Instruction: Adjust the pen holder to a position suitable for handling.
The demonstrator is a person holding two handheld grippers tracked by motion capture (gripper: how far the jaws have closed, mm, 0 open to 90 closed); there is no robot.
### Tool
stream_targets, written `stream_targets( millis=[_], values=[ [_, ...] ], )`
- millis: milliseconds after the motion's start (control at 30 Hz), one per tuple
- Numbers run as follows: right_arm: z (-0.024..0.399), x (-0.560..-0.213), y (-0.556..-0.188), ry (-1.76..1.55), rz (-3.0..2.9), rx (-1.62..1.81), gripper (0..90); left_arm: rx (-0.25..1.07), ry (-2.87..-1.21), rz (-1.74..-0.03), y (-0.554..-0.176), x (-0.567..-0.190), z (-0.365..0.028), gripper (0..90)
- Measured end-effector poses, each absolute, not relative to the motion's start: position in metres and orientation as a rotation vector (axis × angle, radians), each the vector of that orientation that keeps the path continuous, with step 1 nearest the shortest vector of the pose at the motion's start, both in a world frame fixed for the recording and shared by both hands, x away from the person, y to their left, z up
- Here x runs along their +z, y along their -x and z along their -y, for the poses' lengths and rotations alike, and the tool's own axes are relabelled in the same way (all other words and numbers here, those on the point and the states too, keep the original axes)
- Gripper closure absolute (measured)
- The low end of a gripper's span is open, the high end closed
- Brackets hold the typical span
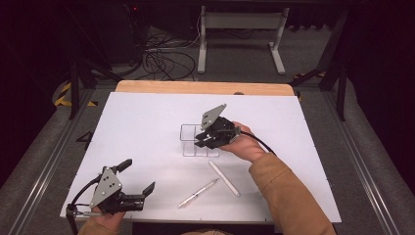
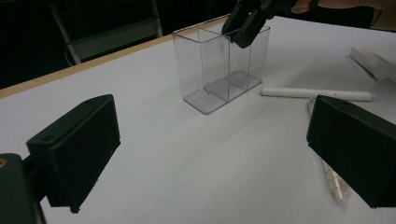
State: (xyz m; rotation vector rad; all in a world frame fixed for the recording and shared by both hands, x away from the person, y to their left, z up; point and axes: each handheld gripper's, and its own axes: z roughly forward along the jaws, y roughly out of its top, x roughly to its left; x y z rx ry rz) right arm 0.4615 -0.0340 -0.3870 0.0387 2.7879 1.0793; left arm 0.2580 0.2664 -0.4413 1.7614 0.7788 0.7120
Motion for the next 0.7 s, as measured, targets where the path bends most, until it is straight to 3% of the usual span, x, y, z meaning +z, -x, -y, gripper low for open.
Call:
stream_targets(
  millis=[167, 367, 700],
  values=[
    [0.050, -0.369, -0.447, -0.111, -2.643, 1.207, 42.4, 0.691, -1.758, -0.784, -0.260, -0.441, -0.265, 2.4],
    [0.067, -0.354, -0.434, -0.200, -2.569, 1.329, 27.3, 0.657, -1.753, -0.782, -0.264, -0.437, -0.261, 1.6],
    [0.087, -0.344, -0.421, -0.288, -2.489, 1.392, 18.4, 0.624, -1.728, -0.836, -0.274, -0.435, -0.257, 2.6]
  ],
)
